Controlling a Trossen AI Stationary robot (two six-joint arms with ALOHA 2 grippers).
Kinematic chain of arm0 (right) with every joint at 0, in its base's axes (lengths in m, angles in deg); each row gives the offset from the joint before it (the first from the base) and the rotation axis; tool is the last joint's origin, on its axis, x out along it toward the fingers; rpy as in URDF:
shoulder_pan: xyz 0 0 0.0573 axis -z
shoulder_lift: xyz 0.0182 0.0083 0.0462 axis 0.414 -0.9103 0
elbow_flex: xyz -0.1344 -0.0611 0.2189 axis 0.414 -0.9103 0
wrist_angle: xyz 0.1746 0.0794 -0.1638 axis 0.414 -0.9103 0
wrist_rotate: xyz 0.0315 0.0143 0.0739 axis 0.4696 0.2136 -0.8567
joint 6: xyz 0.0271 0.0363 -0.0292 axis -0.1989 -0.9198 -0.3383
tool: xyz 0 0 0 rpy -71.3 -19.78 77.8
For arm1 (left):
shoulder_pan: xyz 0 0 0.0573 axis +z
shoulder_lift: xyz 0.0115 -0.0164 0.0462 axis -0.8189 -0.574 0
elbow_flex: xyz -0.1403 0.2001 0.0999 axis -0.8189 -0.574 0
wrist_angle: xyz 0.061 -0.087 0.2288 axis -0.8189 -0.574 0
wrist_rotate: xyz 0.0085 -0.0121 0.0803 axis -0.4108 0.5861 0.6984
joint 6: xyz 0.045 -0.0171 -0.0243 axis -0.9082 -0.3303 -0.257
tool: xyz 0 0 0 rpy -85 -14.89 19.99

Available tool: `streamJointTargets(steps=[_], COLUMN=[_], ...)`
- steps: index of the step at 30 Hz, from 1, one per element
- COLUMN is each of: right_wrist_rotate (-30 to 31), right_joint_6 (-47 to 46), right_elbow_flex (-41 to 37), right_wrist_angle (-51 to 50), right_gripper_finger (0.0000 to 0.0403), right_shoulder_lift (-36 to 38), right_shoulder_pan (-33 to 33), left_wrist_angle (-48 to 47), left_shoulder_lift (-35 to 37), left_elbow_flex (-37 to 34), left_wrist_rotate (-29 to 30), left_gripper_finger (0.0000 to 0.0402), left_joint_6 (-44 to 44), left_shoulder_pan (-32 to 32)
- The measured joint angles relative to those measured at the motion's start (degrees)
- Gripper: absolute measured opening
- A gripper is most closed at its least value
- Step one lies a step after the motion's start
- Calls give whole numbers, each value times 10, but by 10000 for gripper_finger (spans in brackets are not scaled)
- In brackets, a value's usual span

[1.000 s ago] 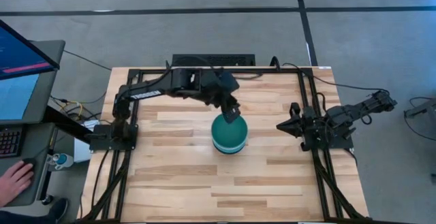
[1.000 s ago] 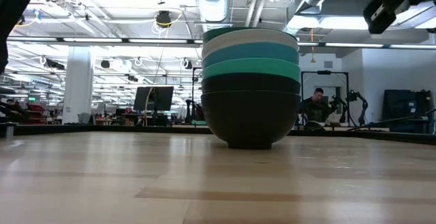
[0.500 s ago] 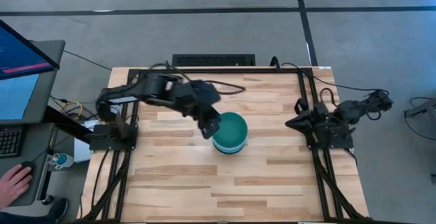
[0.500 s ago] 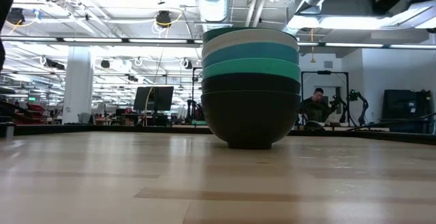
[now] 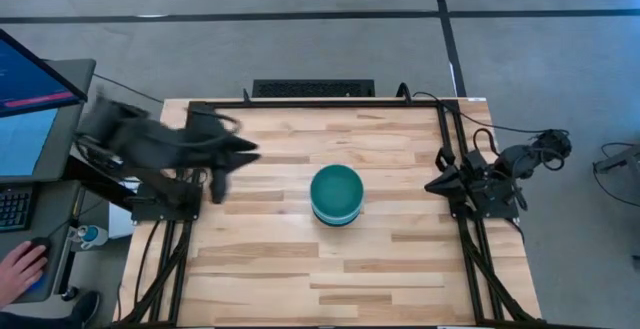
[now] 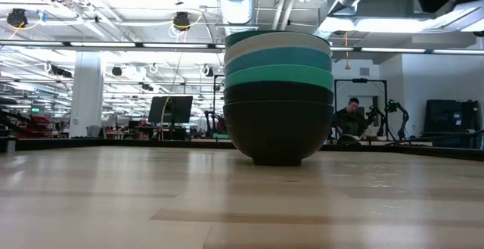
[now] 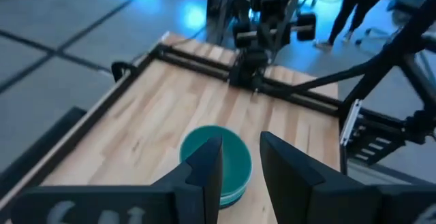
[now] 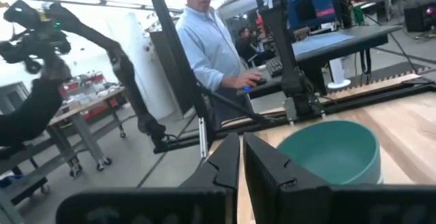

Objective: Nest bowls inside each other
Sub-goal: Return to Home Position

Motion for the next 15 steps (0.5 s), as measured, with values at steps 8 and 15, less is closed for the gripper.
streamJointTargets(steps=[8, 15], right_wrist_rotate=[1, 2], right_joint_6=[-5, -5], right_elbow_flex=[0, 0], right_wrist_angle=[2, 2], right_gripper_finger=[43, 43], right_shoulder_lift=[0, 0], right_shoulder_pan=[-7, -6], left_wrist_angle=[-83, -111], left_shoulder_lift=[62, 111], left_elbow_flex=[0, -23], left_wrist_rotate=[99, 125], left_gripper_finger=[89, 89], left_joint_6=[63, 87], left_shoulder_pan=[-98, -133])
